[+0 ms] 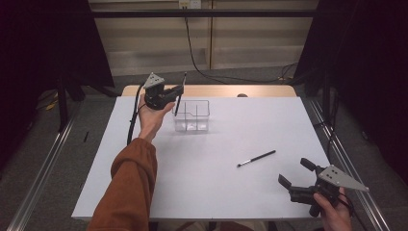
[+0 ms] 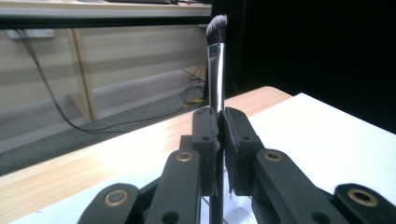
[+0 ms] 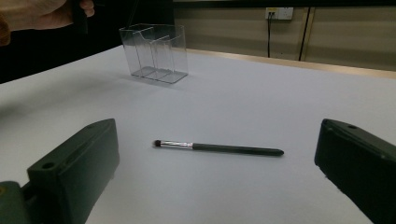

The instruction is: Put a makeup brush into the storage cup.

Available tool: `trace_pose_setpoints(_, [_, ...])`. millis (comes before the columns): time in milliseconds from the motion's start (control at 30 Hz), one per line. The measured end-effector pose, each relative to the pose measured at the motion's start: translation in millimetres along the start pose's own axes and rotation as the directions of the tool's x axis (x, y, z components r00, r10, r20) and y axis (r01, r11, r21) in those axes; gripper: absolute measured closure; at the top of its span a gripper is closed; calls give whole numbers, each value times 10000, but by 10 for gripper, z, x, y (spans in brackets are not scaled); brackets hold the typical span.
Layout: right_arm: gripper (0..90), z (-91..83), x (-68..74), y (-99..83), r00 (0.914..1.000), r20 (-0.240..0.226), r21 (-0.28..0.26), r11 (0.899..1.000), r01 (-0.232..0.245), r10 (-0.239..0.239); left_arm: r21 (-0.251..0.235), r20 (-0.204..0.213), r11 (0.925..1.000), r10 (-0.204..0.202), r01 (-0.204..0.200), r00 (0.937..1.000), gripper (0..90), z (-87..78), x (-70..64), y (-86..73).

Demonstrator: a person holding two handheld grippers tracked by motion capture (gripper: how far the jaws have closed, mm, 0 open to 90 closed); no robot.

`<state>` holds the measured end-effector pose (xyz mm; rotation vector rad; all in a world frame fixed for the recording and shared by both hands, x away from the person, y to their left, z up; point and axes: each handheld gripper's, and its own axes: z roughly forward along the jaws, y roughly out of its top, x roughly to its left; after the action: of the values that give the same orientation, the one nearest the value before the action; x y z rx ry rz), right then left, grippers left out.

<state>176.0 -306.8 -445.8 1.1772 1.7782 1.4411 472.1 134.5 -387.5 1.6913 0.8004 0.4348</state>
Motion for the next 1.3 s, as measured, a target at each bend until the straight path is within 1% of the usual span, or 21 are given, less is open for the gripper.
trace_pose_setpoints(33, [0,3,0,-1,10000,-7,3,10000,17,-17,40,-12,10000,80,-80,10000,839,2,-1,-11])
trace_pose_setpoints(67, [0,3,0,-1,10000,-7,3,10000,17,-17,75,-37,9999,74,-73,10000,839,5,-6,-24])
trace_pose_setpoints(133, [0,10,1,-3,9999,-66,65,9999,96,-96,207,-61,9994,292,-291,9996,839,10,-21,-51])
trace_pose_setpoints(233, [0,11,0,-3,9999,-66,64,9999,95,-94,197,-24,9993,311,-311,9995,839,6,-19,-67])
trace_pose_setpoints(267, [0,11,-1,-3,9999,-63,65,9999,79,-78,273,-66,9991,318,-316,9995,839,6,-18,-76])
trace_pose_setpoints(300, [0,11,1,-2,10000,-50,53,10000,28,-28,325,-71,9989,347,-344,9994,839,11,-22,-86])
trace_pose_setpoints(333, [0,10,-3,-3,10000,-35,46,10000,79,-79,390,-83,9982,459,-455,9989,838,14,-26,-96])
trace_pose_setpoints(367, [0,9,-4,-2,10000,-28,28,10000,84,-83,387,-76,9982,462,-458,9989,839,19,-29,-107])
trace_pose_setpoints(400, [0,8,-1,-1,10000,-33,20,10000,82,-82,361,-32,9987,356,-355,9994,839,21,-23,-125])
trace_pose_setpoints(533, [0,8,3,0,10000,-37,7,10000,53,-53,479,-54,9980,421,-418,9991,839,31,-26,-149])
trace_pose_setpoints(600, [0,7,2,-1,10000,-31,10,10000,50,-50,436,-41,9984,368,-366,9993,839,36,-22,-170])
trace_pose_setpoints(700, [0,6,3,0,10000,-36,7,10000,72,-72,525,-40,9981,334,-331,9994,838,34,-13,-199])
trace_pose_setpoints(800, [0,6,6,0,10000,-42,9,10000,58,-58,555,-32,9979,349,-346,9994,837,25,-10,-196])
trace_pose_setpoints(867, [0,6,4,-1,9999,-38,21,9999,115,-115,506,-47,9986,173,-171,9998,833,12,-3,-190])
trace_pose_setpoints(967, [0,8,10,0,10000,-48,13,10000,69,-69,448,-87,9987,234,-230,9997,832,-11,10,-180])
trace_pose_setpoints(1033, [0,8,11,0,10000,-57,22,10000,76,-76,378,-147,9991,207,-202,9997,808,-38,14,-171])
trace_pose_setpoints(1067, [0,8,10,0,10000,-52,17,10000,71,-71,394,-119,9989,257,-252,9996,799,-47,17,-167])
trace_pose_setpoints(1100, [0,9,10,0,10000,-46,12,10000,76,-76,399,-73,9990,205,-202,9998,790,-51,18,-165])
trace_pose_setpoints(1200, [0,10,12,2,9999,-64,20,9999,100,-100,456,-139,9988,161,-154,9998,716,-55,15,-166])
trace_pose_setpoints(1233, [0,10,12,2,9999,-64,20,9999,100,-100,446,-78,9990,86,-82,9999,716,-55,8,-171])
trace_pose_setpoints(1300, [0,10,10,1,9999,-72,27,9999,149,-149,478,-37,9988,141,-139,9999,659,-58,-5,-175])
